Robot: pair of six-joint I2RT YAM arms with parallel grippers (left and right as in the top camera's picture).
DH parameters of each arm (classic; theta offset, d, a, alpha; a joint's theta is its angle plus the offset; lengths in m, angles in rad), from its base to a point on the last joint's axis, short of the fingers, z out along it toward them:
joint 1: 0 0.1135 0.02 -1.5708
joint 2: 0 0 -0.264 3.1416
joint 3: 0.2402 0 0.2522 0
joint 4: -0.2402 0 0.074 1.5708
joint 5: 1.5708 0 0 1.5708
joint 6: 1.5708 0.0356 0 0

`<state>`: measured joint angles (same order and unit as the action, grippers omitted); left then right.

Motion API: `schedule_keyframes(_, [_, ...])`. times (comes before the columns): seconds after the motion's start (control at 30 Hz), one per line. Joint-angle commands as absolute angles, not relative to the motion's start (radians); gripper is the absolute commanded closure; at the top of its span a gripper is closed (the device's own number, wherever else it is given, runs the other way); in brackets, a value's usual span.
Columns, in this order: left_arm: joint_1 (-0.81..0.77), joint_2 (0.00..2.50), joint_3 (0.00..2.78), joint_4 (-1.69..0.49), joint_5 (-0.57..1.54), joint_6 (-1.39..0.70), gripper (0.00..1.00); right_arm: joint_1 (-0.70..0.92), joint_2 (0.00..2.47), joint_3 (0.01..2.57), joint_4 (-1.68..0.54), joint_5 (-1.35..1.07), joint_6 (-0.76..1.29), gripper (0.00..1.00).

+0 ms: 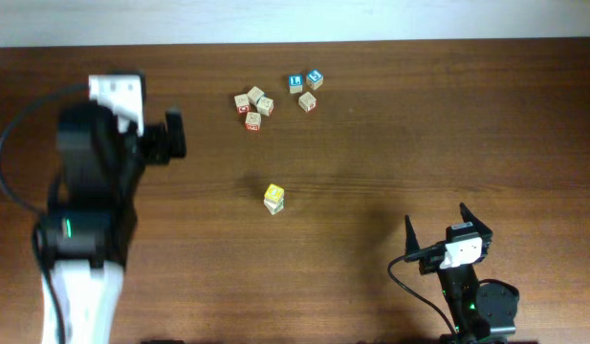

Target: Rotate 3 blocks

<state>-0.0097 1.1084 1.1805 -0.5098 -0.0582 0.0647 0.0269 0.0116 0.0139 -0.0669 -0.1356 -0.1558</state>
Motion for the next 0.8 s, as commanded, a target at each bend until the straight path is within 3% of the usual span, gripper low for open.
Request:
schedule_keyframes(0.0, [-0.003, 0.828, 0.857, -0.332, -0.046, 0.224, 0.01, 0.033, 0.004, 0.006, -0.068, -0.127, -0.141, 0.02])
schedule_keyframes(0.17, [-0.002, 0.442, 0.399, -0.027, -0.049, 0.290, 0.01, 0.033, 0.004, 0.006, -0.068, -0.127, -0.141, 0.02])
schedule_keyframes(0.33, [-0.001, 0.207, 0.144, 0.104, -0.053, 0.290, 0.01, 0.033, 0.004, 0.006, -0.068, -0.127, -0.141, 0.02])
schedule_keyframes(0.57, [0.023, 0.002, 0.008, 0.028, -0.060, 0.336, 0.01, 0.033, 0.004, 0.006, -0.068, -0.127, -0.141, 0.02])
schedule_keyframes(0.77, [0.023, 0.007, 0.009, -0.080, -0.048, 0.357, 0.01, 0.033, 0.004, 0.006, -0.068, -0.127, -0.141, 0.02])
